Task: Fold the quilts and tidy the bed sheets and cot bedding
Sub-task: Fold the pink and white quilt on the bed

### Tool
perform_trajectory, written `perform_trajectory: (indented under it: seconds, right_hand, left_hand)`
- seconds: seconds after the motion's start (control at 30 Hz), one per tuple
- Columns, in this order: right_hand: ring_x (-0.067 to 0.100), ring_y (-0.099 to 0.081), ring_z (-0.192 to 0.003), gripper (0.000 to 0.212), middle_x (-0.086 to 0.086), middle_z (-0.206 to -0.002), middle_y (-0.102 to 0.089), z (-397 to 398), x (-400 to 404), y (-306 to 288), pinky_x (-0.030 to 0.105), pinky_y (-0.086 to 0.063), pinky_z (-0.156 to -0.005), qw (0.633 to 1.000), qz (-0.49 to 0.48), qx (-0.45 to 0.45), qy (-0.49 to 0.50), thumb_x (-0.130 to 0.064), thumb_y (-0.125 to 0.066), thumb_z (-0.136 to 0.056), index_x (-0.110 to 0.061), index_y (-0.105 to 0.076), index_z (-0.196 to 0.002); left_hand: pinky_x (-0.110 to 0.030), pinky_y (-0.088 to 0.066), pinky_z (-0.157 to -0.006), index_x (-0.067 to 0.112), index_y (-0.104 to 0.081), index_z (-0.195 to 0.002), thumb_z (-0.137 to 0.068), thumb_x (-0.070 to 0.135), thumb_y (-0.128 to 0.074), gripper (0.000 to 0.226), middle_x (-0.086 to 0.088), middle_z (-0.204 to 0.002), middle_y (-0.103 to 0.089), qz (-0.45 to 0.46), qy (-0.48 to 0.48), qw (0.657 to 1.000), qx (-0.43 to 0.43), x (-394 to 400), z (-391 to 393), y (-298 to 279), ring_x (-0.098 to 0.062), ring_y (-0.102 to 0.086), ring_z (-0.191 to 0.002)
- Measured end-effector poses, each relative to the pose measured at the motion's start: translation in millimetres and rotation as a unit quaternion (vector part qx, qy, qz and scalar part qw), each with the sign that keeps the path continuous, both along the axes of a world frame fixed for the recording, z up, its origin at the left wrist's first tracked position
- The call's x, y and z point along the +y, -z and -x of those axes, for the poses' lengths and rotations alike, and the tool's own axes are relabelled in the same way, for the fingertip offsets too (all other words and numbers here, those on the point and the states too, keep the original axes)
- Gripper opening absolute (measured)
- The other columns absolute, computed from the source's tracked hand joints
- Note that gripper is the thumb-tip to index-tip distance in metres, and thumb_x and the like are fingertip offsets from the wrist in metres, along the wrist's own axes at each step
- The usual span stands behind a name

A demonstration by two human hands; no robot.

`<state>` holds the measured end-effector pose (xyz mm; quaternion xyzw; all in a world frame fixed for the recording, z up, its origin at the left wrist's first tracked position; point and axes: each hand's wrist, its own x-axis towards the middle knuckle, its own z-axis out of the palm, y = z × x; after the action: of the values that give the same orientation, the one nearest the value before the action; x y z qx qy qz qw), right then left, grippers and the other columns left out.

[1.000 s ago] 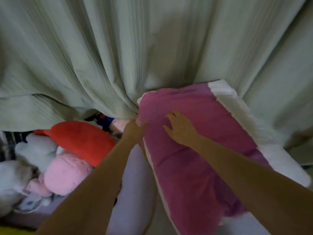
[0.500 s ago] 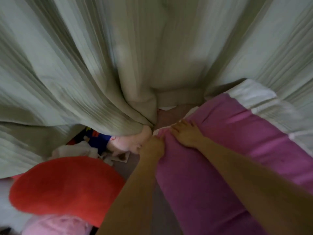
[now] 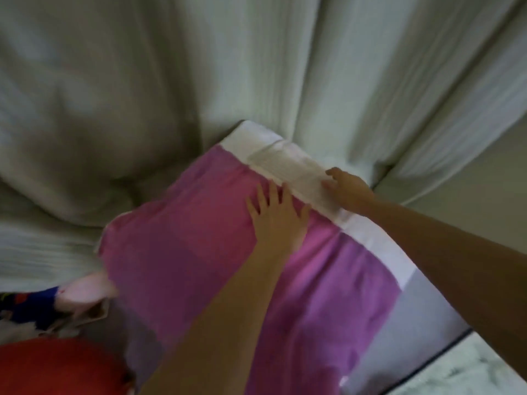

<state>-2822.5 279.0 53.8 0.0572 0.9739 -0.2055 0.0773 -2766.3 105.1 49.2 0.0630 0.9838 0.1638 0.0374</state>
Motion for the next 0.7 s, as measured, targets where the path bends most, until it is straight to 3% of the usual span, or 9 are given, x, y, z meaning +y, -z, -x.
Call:
perform_trajectory:
  seconds: [0.13,0.23,0.3,0.4,0.47,0.53,0.6,0.7]
  right_hand:
    - [0.034,-0.05,-0.12,0.035,0.02,-0.134,-0.052,-65.5,136.1,27.5,0.033,-0.037,-0.097,0.996,0.01,-0.051,0.078,-0.017,-0.048,-0.098,-0.005,-0.052,-0.131]
    - [0.033,-0.035,-0.136,0.071,0.02,-0.15,-0.033,-111.1,189.6,52.7,0.032,-0.028,-0.108,0.992,0.063,-0.11,0.002,0.001,-0.062,-0.087,0.0,-0.026,-0.147]
    - [0.028,-0.031,-0.139,0.093,0.016,-0.152,-0.029,-117.7,194.4,69.3,0.028,-0.029,-0.107,0.988,0.123,-0.092,-0.01,0.002,-0.075,-0.076,-0.001,-0.018,-0.149]
    - [0.021,-0.047,-0.123,0.076,0.011,-0.143,-0.042,-109.2,186.5,88.9,0.018,-0.041,-0.086,0.97,0.238,-0.034,0.045,0.002,-0.064,-0.085,-0.012,-0.025,-0.148]
    - [0.015,-0.049,-0.109,0.058,0.009,-0.131,-0.049,-100.8,182.5,100.9,0.018,-0.043,-0.082,0.954,0.284,-0.005,0.098,-0.005,-0.058,-0.092,-0.016,-0.033,-0.143]
    - [0.015,-0.052,-0.096,0.027,0.006,-0.107,-0.057,-93.0,181.4,109.0,0.019,-0.048,-0.075,0.916,0.352,0.008,0.191,-0.022,-0.05,-0.098,-0.017,-0.052,-0.124]
    - [0.014,-0.054,-0.077,0.021,0.003,-0.081,-0.057,-87.3,172.5,111.7,0.013,-0.049,-0.057,0.859,0.423,0.025,0.288,-0.026,-0.042,-0.101,-0.013,-0.059,-0.103]
    - [0.009,-0.055,-0.077,0.029,-0.005,-0.084,-0.053,-78.1,158.3,121.3,0.023,-0.053,-0.071,0.863,0.425,0.05,0.269,-0.003,-0.041,-0.1,0.001,-0.049,-0.127]
  left_hand:
    - [-0.058,0.005,-0.113,0.018,-0.021,-0.152,-0.091,0.067,-0.028,0.079,-0.014,-0.161,-0.006,0.054,0.072,0.995,0.045,90.3,-41.8,20.0,-0.033,0.0,-0.148]
    - [-0.058,0.005,-0.113,0.018,-0.021,-0.153,-0.09,0.07,-0.025,0.082,-0.015,-0.16,-0.007,0.108,0.048,0.991,0.061,123.2,-55.6,32.8,-0.037,0.0,-0.147]
    - [-0.059,0.003,-0.114,0.018,-0.019,-0.153,-0.09,0.069,-0.019,0.082,-0.014,-0.16,-0.008,0.137,0.042,0.985,0.092,123.8,-55.7,41.0,-0.038,-0.001,-0.147]
    - [-0.058,0.003,-0.115,0.018,-0.019,-0.154,-0.088,0.07,-0.012,0.084,-0.013,-0.16,-0.008,0.131,0.025,0.986,0.104,129.9,-56.8,47.9,-0.036,-0.003,-0.147]
    - [-0.057,0.004,-0.116,0.019,-0.018,-0.154,-0.085,0.072,-0.007,0.087,-0.012,-0.161,-0.007,0.125,0.01,0.986,0.113,132.9,-58.1,50.4,-0.035,-0.002,-0.147]
    - [-0.057,0.005,-0.116,0.019,-0.016,-0.154,-0.082,0.077,-0.004,0.093,-0.012,-0.161,-0.006,0.129,0.002,0.984,0.122,137.2,-58.5,54.0,-0.035,-0.001,-0.147]
    - [-0.057,0.006,-0.116,0.019,-0.014,-0.154,-0.08,0.081,-0.004,0.097,-0.012,-0.161,-0.005,0.133,-0.004,0.983,0.127,140.1,-58.8,59.3,-0.035,0.001,-0.147]
    - [-0.058,0.007,-0.115,0.019,-0.013,-0.154,-0.078,0.084,-0.006,0.1,-0.012,-0.161,-0.005,0.131,-0.007,0.982,0.134,144.1,-55.4,69.8,-0.037,0.002,-0.147]
